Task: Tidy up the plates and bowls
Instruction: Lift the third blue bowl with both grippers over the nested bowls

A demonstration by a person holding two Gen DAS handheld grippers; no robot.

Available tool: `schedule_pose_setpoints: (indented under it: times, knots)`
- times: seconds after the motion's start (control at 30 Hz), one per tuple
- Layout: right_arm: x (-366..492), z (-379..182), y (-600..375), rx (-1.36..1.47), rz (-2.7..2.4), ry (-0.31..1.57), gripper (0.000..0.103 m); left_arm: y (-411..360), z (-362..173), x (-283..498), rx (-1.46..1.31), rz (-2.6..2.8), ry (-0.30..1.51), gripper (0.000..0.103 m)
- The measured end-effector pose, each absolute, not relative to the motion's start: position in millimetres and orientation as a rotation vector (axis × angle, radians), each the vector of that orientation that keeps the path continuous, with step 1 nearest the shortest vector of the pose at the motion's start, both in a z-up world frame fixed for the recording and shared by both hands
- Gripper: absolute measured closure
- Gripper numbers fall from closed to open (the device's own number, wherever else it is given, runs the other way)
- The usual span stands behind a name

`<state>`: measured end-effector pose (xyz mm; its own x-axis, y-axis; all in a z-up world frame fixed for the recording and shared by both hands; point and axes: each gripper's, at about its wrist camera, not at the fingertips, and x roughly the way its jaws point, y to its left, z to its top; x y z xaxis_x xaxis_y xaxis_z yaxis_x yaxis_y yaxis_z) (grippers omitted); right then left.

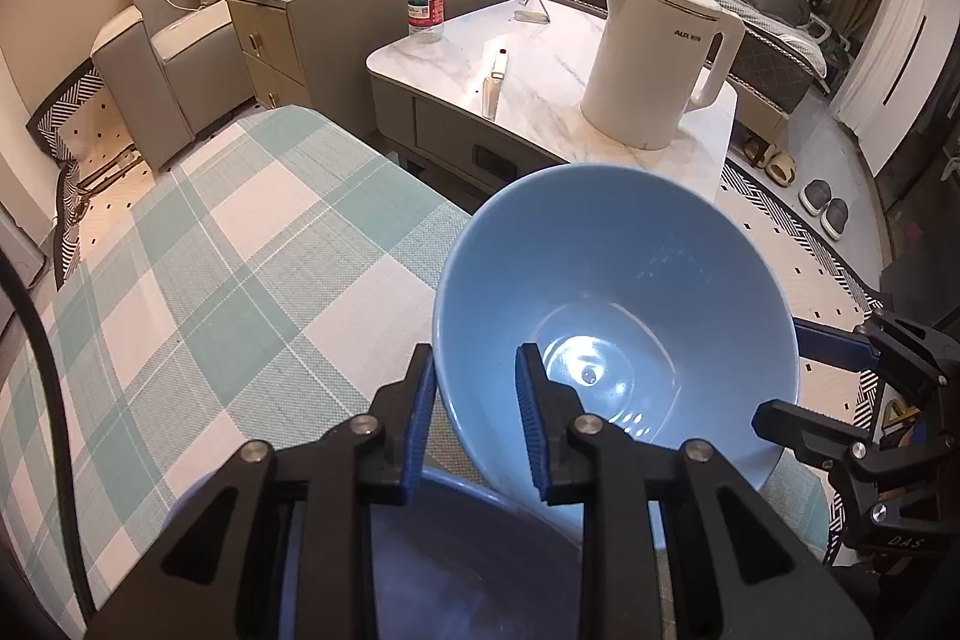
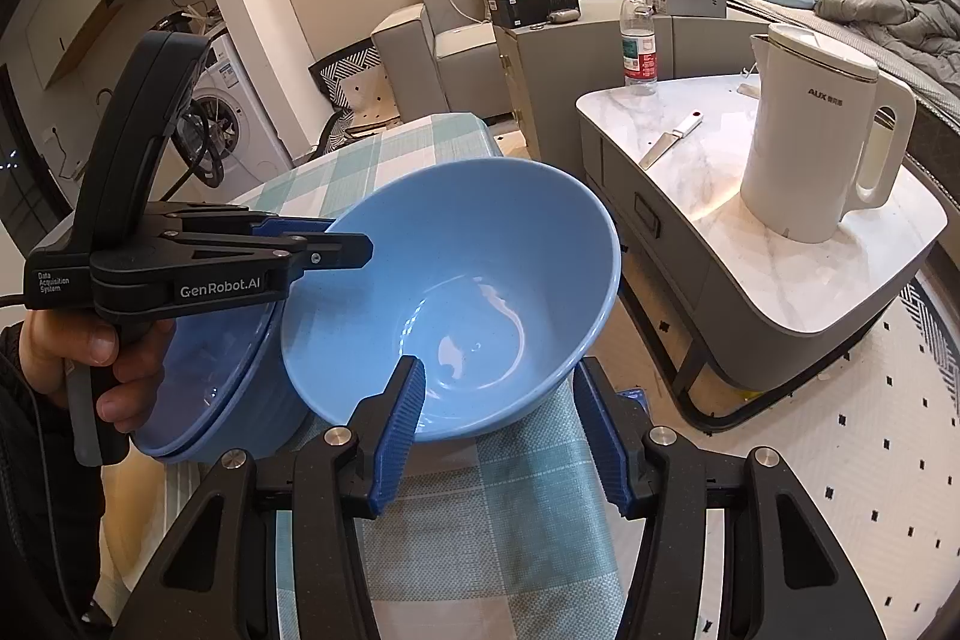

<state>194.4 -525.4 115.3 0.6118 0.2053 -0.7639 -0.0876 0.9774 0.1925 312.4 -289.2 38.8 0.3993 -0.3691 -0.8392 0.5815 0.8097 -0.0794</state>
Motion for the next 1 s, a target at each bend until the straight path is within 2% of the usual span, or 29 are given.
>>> schedule_pose_setpoints:
  times: [0.8, 1.0]
  knots:
    - [182, 132, -526, 0.132, 0.177, 0.841, 0.050, -293, 53, 301, 0.184, -0.708, 0.953, 0.078]
    - [182, 130, -516, 0.074, 0.163, 0.851, 0.050, -302, 49, 300, 0.260, -0.637, 0.953, 0.078]
